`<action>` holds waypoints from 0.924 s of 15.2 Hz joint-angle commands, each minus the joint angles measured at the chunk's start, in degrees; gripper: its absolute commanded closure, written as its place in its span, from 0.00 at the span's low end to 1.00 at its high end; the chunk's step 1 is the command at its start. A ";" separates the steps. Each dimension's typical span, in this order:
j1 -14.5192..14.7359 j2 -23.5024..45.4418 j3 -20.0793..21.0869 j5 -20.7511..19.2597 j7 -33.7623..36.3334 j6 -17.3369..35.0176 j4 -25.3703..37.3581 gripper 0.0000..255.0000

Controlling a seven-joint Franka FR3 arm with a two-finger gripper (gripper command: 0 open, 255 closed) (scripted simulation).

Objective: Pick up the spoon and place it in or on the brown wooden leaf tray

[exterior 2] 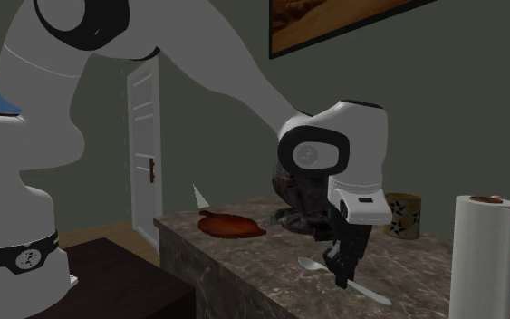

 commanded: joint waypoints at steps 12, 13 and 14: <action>-0.38 -3.00 0.61 0.60 0.22 -3.00 -0.01 1.00; -0.45 -3.49 0.69 0.69 0.26 -3.54 0.06 1.00; -0.52 -3.97 0.77 0.78 0.30 -4.09 0.14 1.00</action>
